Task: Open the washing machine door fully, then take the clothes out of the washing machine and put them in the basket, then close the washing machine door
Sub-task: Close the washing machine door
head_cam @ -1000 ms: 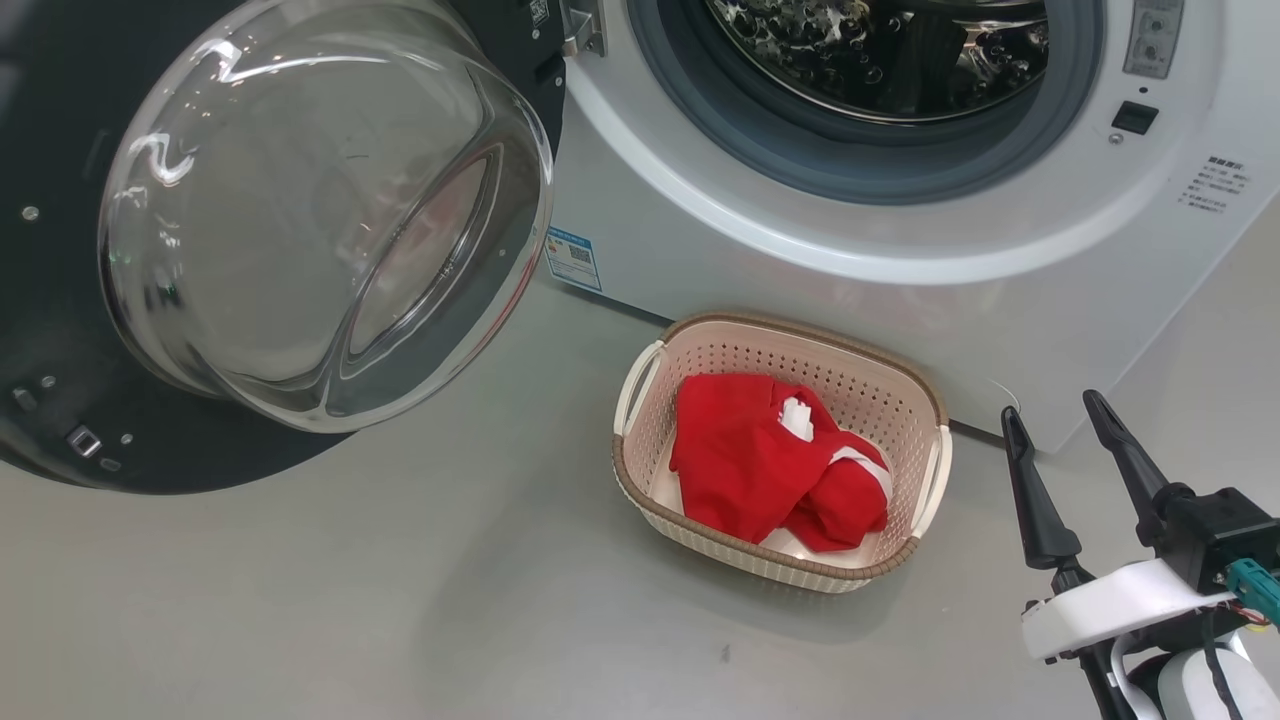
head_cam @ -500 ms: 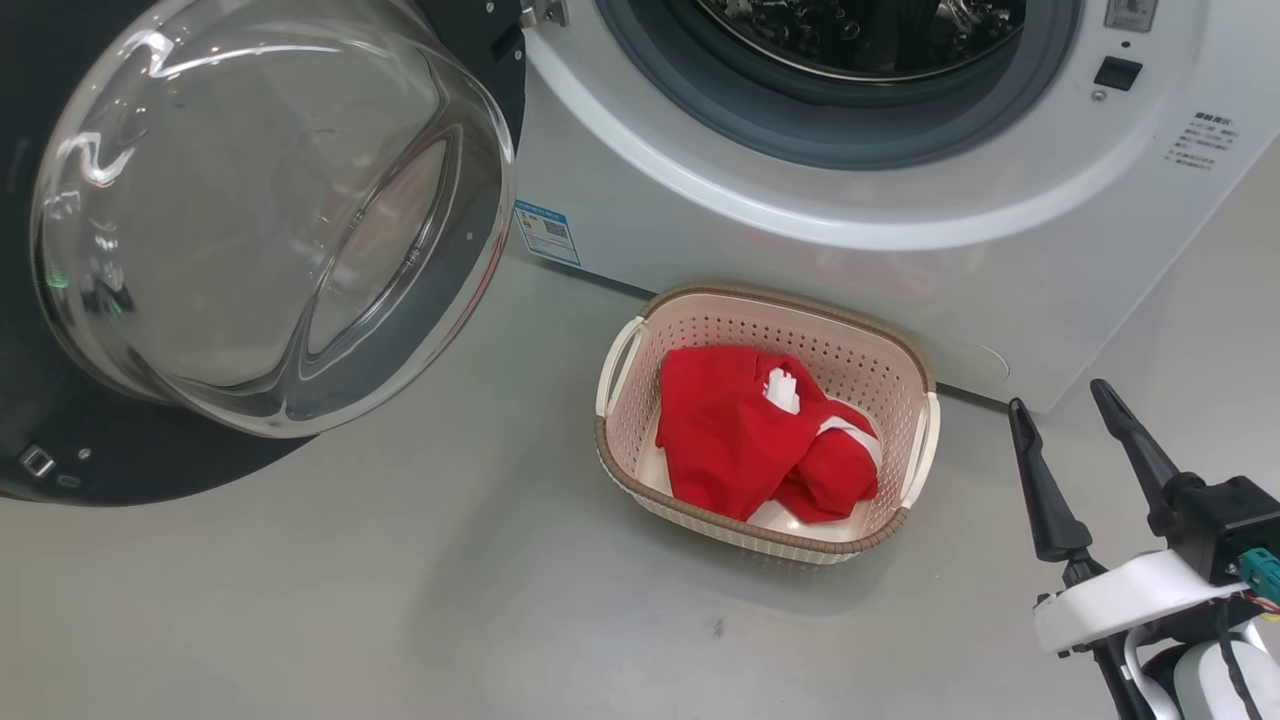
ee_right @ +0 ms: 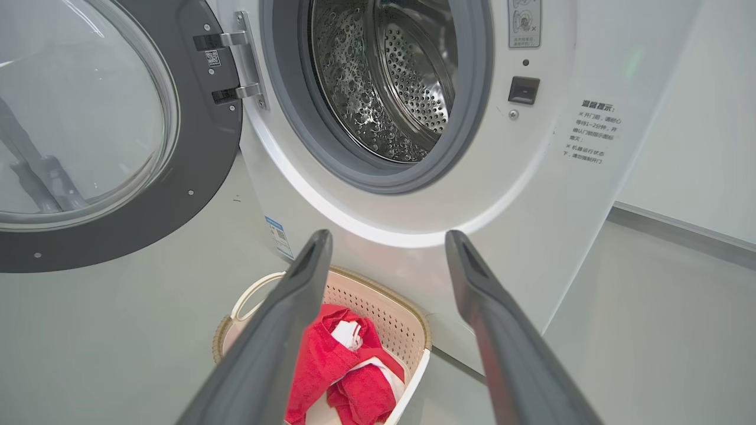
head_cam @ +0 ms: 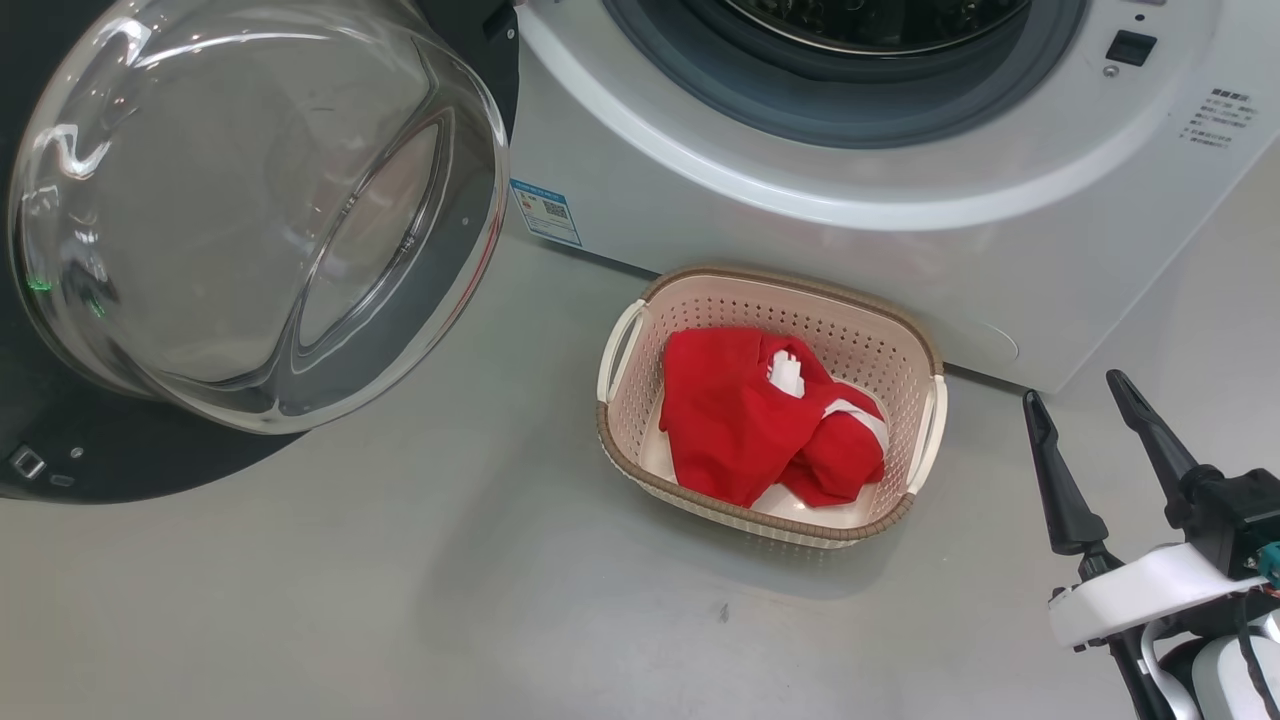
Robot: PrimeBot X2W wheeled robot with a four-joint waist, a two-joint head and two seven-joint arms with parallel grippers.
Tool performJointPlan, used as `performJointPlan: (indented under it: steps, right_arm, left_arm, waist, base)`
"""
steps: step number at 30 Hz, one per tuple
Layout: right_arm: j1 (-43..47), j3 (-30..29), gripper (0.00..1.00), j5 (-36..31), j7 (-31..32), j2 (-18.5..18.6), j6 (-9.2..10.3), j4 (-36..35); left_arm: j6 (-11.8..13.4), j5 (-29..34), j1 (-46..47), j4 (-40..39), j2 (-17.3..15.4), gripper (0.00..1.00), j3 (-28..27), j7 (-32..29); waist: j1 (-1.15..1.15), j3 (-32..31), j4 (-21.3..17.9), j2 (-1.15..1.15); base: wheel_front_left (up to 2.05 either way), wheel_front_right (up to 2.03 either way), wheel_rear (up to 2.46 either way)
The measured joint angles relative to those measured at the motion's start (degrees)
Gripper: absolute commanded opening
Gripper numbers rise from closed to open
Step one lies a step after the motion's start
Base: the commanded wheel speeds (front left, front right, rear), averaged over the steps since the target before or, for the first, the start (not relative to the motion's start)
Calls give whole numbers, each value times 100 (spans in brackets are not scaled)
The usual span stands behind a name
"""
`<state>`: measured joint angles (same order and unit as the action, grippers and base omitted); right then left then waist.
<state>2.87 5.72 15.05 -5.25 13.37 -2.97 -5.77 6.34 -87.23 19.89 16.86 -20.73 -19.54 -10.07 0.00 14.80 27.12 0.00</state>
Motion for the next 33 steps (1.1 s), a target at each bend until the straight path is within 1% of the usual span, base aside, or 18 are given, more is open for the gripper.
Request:
performJointPlan:
  steps: [6, 9, 15, 20, 22, 30, 33]
  right_arm:
    - [0, -15, 100, 5, 24, 23, -16, -5]
    - [0, -25, 100, 7, 42, 31, -16, -7]
    - [1, -26, 100, 7, 74, 62, -16, -13]
    - [1, -25, 100, 8, 91, 71, -16, -26]
    - [1, -24, 100, 13, 91, 71, -16, -27]
    - [5, -15, 100, 51, 100, 71, -16, -26]
    - [5, -3, 100, 51, 124, 70, -16, -27]
  left_arm:
    - [-21, -149, 14, 48, -44, 0, 10, -276]
    - [-124, -189, 13, 92, -82, 0, 20, -422]
    - [-282, -465, 3, 135, -94, 0, -1, -714]
    - [-449, -566, -35, 151, -87, 0, -24, -931]
    - [-532, -705, -59, 149, -78, 0, -52, -1000]
    - [-875, -961, -259, 76, -41, 0, 66, -1536]
    - [-972, -1146, -303, 36, 24, 0, 109, -1726]
  waist:
    - [0, 24, 19, 0]
    - [0, 29, 34, 0]
    - [0, 29, 79, 0]
    - [0, 24, 120, 0]
    - [0, 20, 134, 0]
    - [0, -15, 199, 0]
    - [0, -28, 230, 0]
  base:
    - [0, 0, 0]
    - [0, 0, 0]
    - [0, 0, 0]
    - [0, 0, 0]
    - [0, 0, 0]
    - [0, 0, 0]
    - [0, 0, 0]
